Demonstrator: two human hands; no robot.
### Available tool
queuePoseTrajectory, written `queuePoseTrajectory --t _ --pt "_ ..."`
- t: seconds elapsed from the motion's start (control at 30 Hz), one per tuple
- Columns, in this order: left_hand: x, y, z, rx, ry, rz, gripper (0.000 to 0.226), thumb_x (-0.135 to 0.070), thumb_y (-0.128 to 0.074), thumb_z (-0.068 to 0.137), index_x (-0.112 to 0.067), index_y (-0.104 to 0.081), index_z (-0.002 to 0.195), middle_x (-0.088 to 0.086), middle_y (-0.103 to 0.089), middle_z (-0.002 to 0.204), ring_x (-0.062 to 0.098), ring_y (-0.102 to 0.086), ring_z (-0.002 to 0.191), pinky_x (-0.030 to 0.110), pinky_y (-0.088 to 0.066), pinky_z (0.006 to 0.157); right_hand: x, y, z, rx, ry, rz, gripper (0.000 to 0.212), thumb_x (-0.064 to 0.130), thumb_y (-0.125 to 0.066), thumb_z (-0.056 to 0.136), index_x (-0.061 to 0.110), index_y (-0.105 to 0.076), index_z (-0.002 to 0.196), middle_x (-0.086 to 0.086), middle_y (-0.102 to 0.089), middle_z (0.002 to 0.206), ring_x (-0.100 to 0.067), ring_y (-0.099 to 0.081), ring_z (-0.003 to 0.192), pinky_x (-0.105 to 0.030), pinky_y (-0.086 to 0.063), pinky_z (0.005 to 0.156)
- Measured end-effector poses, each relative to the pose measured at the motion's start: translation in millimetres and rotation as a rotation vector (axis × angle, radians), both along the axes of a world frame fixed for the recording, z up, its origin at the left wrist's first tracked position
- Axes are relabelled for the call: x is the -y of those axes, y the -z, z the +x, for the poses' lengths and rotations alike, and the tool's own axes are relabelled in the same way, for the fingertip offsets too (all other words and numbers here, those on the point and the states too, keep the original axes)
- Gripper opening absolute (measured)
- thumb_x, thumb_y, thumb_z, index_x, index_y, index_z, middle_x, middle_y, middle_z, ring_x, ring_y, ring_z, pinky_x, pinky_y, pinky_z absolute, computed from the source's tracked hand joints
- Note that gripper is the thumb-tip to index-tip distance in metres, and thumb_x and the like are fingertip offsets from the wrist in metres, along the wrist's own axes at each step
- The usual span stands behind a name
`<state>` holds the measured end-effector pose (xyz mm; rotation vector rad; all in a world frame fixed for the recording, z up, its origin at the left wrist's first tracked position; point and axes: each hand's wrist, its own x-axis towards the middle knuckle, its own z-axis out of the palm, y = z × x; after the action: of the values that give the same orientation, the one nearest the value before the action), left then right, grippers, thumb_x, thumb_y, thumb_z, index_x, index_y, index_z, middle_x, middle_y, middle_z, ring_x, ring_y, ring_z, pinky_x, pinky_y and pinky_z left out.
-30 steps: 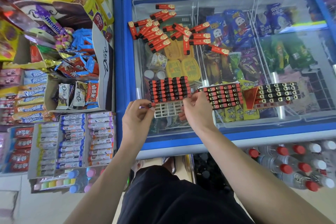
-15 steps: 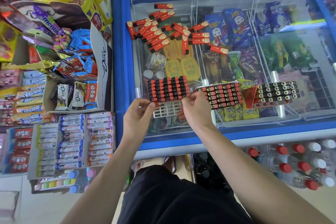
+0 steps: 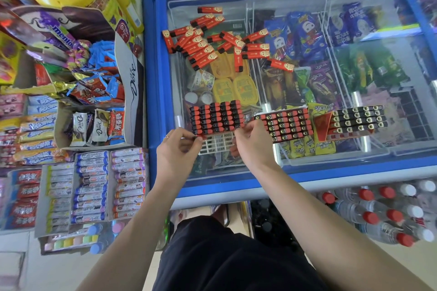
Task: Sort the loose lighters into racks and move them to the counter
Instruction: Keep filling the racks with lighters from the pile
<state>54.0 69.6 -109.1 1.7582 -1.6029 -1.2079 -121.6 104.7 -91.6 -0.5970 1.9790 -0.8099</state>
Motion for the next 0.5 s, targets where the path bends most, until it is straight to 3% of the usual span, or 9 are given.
queuePoseTrajectory --t 0.17,0.27,0.37,0.5 --pt "4 -3 2 0.081 0.073 -0.048 0.011 -0.015 -0.075 0.093 -0.017 -0.069 0.084 -0.005 -0.071 0.087 0.002 -0.070 0.080 0.019 -0.057 0.074 0 0 0 0.009 0.013 -0.002 0.005 0.015 -0.054 0.103 0.012 -0.050 0.102 -0.013 -0.072 0.087 -0.033 -0.075 0.072 -0.054 -0.062 0.066" --pt "6 -4 1 0.089 0.039 0.042 0.012 -0.015 -0.071 0.095 -0.016 -0.069 0.084 -0.005 -0.074 0.082 0.001 -0.069 0.076 0.018 -0.052 0.070 0 -1 0 0.022 0.017 -0.005 0.005 0.014 -0.053 0.103 0.011 -0.050 0.103 -0.013 -0.072 0.086 -0.034 -0.075 0.072 -0.053 -0.062 0.066" --pt "10 -6 -1 0.059 0.004 0.103 0.013 -0.019 -0.070 0.096 -0.013 -0.068 0.085 -0.001 -0.074 0.078 0.010 -0.067 0.072 0.020 -0.048 0.060 0 -2 1 0.018 0.010 -0.002 0.005 0.013 -0.053 0.103 0.009 -0.050 0.104 -0.014 -0.072 0.086 -0.033 -0.075 0.072 -0.051 -0.062 0.065" --pt "19 -8 1 0.064 -0.011 0.139 0.012 -0.021 -0.072 0.095 -0.014 -0.064 0.091 -0.002 -0.072 0.089 0.009 -0.064 0.079 0.017 -0.043 0.064 1 -1 -1 -0.002 0.003 0.002 0.007 0.015 -0.055 0.103 0.010 -0.051 0.104 -0.012 -0.073 0.084 -0.028 -0.074 0.065 -0.051 -0.062 0.064"
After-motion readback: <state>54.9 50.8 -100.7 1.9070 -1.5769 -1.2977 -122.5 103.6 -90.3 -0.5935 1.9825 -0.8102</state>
